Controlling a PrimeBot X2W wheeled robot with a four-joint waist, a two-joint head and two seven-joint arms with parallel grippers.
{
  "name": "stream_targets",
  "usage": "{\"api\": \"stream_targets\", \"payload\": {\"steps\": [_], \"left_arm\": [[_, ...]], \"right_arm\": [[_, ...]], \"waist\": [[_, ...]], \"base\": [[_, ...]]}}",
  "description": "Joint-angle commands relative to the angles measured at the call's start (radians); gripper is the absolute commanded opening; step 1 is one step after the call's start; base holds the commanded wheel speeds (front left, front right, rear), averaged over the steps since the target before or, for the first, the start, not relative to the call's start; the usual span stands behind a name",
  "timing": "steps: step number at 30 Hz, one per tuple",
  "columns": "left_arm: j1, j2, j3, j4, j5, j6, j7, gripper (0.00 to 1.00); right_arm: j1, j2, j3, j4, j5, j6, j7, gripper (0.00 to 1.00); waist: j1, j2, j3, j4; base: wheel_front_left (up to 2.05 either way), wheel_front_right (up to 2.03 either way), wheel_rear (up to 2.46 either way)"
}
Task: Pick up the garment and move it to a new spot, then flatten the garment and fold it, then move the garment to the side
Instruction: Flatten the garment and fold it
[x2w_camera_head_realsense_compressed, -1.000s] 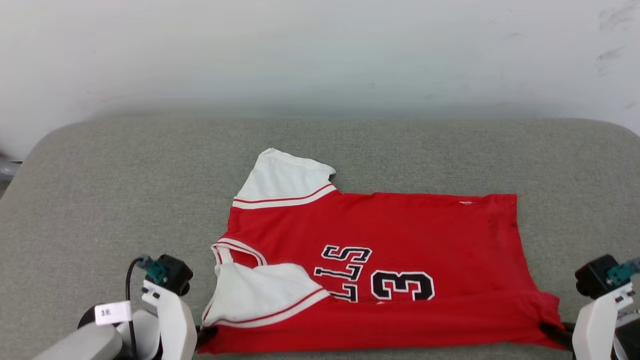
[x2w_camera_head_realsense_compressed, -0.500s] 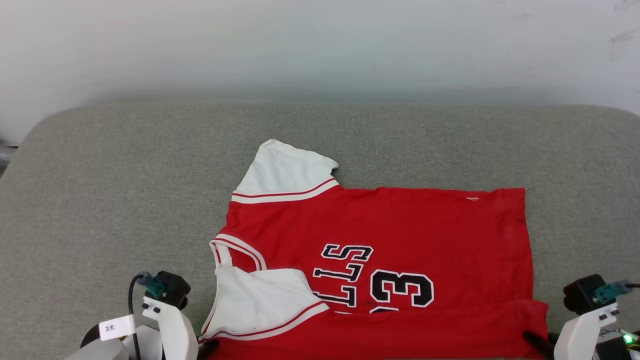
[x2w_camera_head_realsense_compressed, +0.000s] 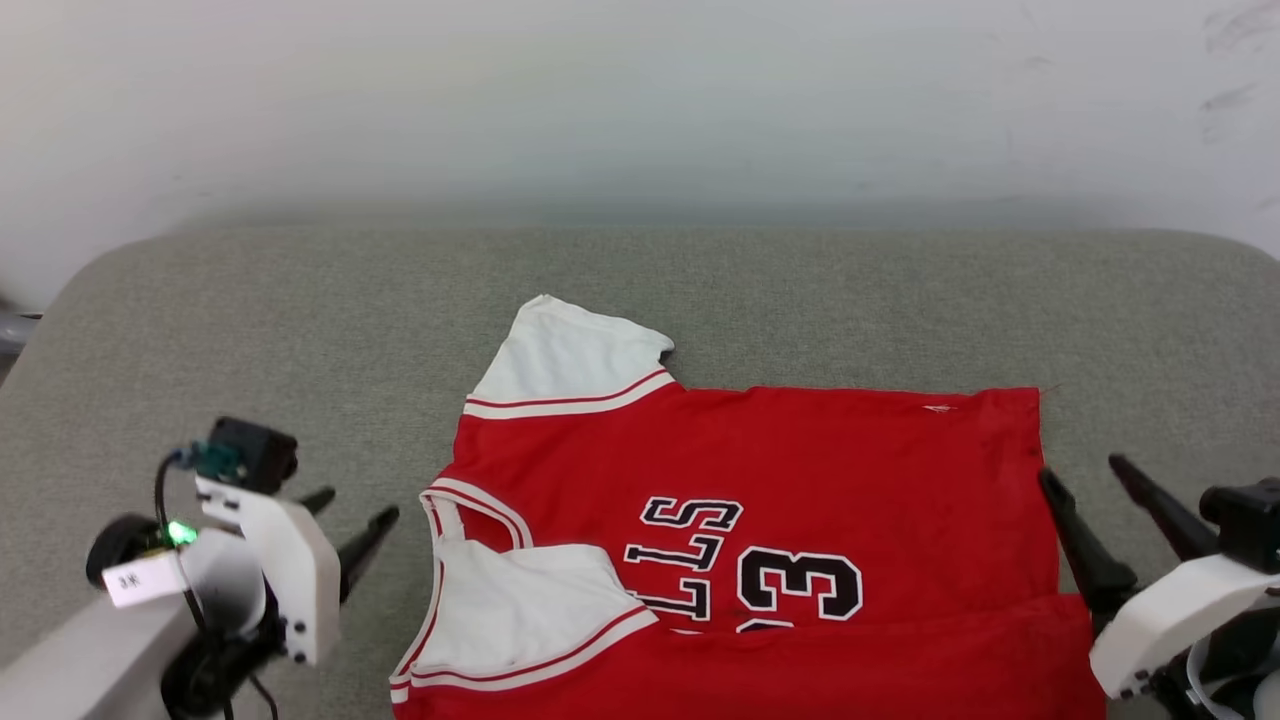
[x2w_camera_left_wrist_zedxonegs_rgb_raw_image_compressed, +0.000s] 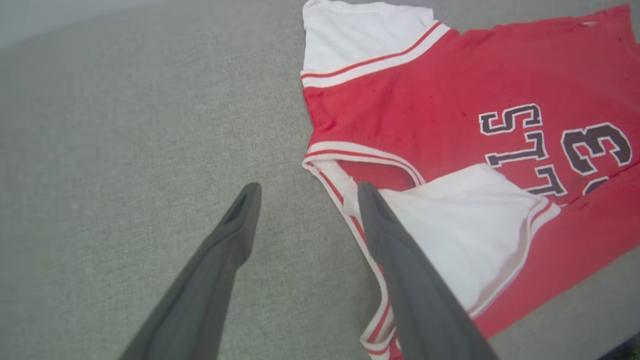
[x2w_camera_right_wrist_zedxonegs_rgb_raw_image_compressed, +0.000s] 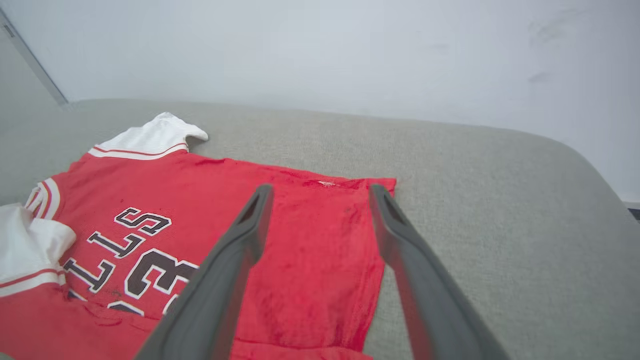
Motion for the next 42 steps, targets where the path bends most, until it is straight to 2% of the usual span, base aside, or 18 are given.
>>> {"api": "stream_targets", "payload": {"steps": [1, 7, 12, 19, 25, 30, 36, 42], "left_arm": [[-0.032, -0.006, 0.013, 0.004, 0.015, 0.007, -0.020, 1.00], [-0.164, -0.039, 0.044, 0.048, 0.048, -0.010, -0.041, 1.00], [-0.310, -0.077, 0.039, 0.113, 0.057, -0.058, 0.037, 1.00], [-0.536, -0.112, 0.024, 0.219, 0.023, -0.113, 0.257, 1.00], [-0.704, -0.129, 0.000, 0.298, 0.002, -0.124, 0.466, 1.00], [-0.815, -0.133, -0.030, 0.351, 0.036, -0.124, 0.581, 1.00], [-0.884, -0.145, -0.056, 0.409, 0.070, -0.122, 0.636, 1.00], [-0.833, -0.177, -0.074, 0.473, 0.043, -0.126, 0.659, 1.00]], "right_arm": [[-0.014, 0.035, -0.026, -0.026, -0.034, -0.001, -0.032, 1.00], [-0.021, 0.138, -0.079, -0.142, -0.159, -0.001, -0.111, 1.00], [-0.032, 0.172, -0.061, -0.221, -0.210, -0.001, -0.124, 1.00], [-0.077, 0.187, -0.030, -0.295, -0.227, -0.001, -0.129, 1.00], [-0.114, 0.195, -0.018, -0.316, -0.239, -0.001, -0.141, 1.00], [-0.143, 0.177, -0.001, -0.320, -0.243, -0.001, -0.144, 1.00], [-0.171, 0.159, 0.006, -0.319, -0.241, -0.001, -0.160, 1.00], [-0.190, 0.149, 0.013, -0.304, -0.240, -0.001, -0.171, 1.00]], "waist": [[0.0000, 0.0000, 0.009, -0.008], [0.0000, 0.0000, 0.054, -0.036], [0.0000, 0.0000, 0.129, -0.065], [0.0000, 0.0000, 0.275, -0.119], [0.0000, 0.0000, 0.387, -0.159], [0.0000, 0.0000, 0.474, -0.186], [0.0000, 0.0000, 0.547, -0.203], [0.0000, 0.0000, 0.571, -0.204]], "base": [[0.00, 0.00, 0.00], [0.00, 0.00, 0.00], [0.00, 0.00, 0.00], [0.00, 0.00, 0.00], [0.00, 0.00, 0.00], [0.00, 0.00, 0.00], [0.00, 0.00, 0.00], [0.00, 0.00, 0.00]]}}
